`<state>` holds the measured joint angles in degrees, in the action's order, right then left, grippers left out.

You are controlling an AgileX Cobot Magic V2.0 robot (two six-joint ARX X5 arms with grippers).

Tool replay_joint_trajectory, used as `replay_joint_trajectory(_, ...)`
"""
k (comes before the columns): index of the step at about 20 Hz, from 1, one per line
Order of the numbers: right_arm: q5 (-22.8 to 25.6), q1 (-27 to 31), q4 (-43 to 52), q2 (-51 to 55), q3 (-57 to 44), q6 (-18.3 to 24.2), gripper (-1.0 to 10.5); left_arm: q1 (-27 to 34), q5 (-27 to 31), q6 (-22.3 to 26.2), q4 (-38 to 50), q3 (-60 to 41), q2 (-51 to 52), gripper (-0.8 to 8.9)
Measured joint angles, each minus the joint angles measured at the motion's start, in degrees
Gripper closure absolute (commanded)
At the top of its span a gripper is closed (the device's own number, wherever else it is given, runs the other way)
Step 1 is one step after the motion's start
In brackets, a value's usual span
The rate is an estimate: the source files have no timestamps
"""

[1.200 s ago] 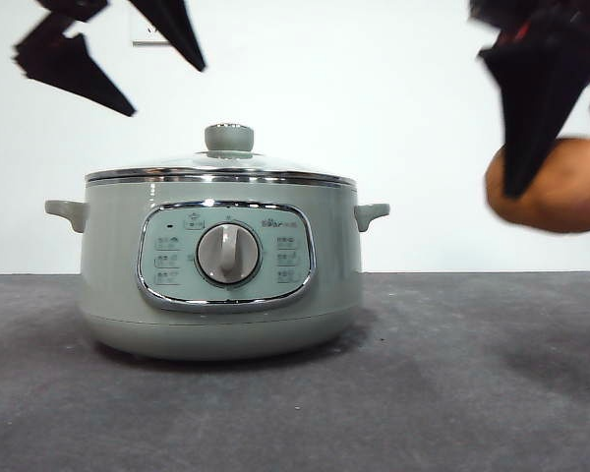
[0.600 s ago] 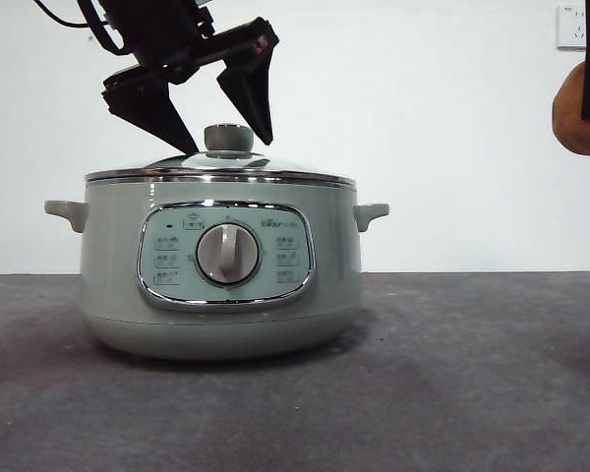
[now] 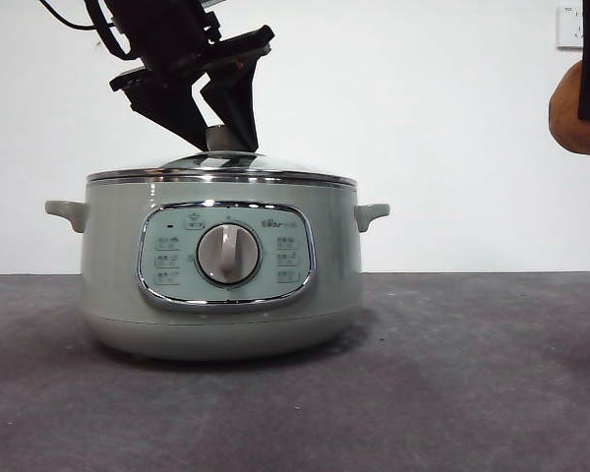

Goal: Pick up the potato,open the lid,put the potato in the pot,close the lid

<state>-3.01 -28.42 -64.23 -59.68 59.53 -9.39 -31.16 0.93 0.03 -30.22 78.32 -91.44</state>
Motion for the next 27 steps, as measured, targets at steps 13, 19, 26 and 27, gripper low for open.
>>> replay_joint_trajectory(13,-1.81,0.00,2.56,-4.02,3.87,-1.20,9.5,1.77,0.22,2.49,-5.38,-0.24,11.72,8.23)
replay_joint_trajectory(19,-4.79,-1.05,2.08,-16.35,18.01,-1.31,9.5,7.96,0.42,4.92,-12.48,-0.24,17.09,8.23)
replay_joint_trajectory(26,-4.94,-7.65,-0.15,-36.63,37.90,-1.27,9.5,20.46,0.50,5.88,-13.18,-0.33,17.14,8.23)
replay_joint_trajectory(27,-4.94,-8.52,-0.61,-40.02,41.13,-1.27,9.5,22.40,0.50,5.99,-13.18,-0.33,17.14,8.22)
